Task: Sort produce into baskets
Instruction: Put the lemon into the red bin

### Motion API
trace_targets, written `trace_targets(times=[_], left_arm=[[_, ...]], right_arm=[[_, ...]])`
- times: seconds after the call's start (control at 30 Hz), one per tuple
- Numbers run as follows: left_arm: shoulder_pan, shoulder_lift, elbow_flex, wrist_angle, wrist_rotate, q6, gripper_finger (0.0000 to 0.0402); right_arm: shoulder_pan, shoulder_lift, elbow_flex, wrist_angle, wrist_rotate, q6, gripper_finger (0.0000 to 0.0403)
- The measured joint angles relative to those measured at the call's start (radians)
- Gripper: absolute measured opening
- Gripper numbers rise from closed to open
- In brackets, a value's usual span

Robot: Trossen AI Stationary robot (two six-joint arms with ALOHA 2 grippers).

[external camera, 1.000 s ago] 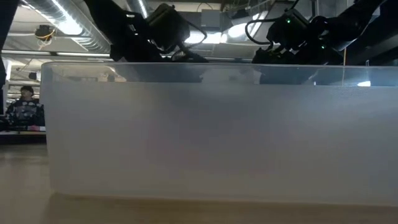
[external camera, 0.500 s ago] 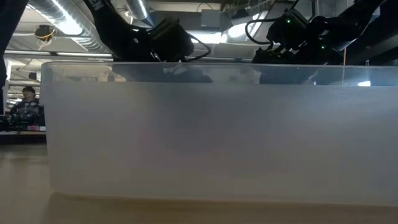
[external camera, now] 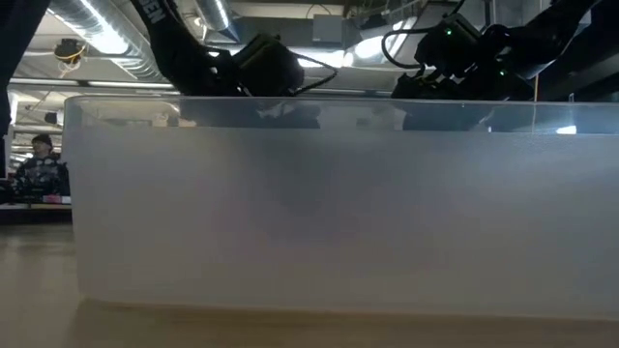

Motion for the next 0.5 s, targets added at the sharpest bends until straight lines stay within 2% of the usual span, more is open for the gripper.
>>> trace_targets(times=[0.17,0.27,0.4,0.5], left_arm=[[-0.004,0.000,0.000,0.012,0.001,0.158,0.0136],[-0.003,0.000,0.000,0.011,0.003,0.189,0.0112],[-0.003,0.000,0.000,0.008,0.006,0.193,0.0100],[-0.003,0.000,0.000,0.007,0.023,0.224,0.0113]], right_arm=[[0.000,0.042,0.000,0.007,-0.009,-0.001,0.0309],[0.000,0.082,0.000,0.018,-0.015,-0.001,0.0309],[0.000,0.118,0.000,0.040,-0.025,-0.001,0.0309],[0.000,0.126,0.000,0.059,-0.034,-0.001,0.0309]])
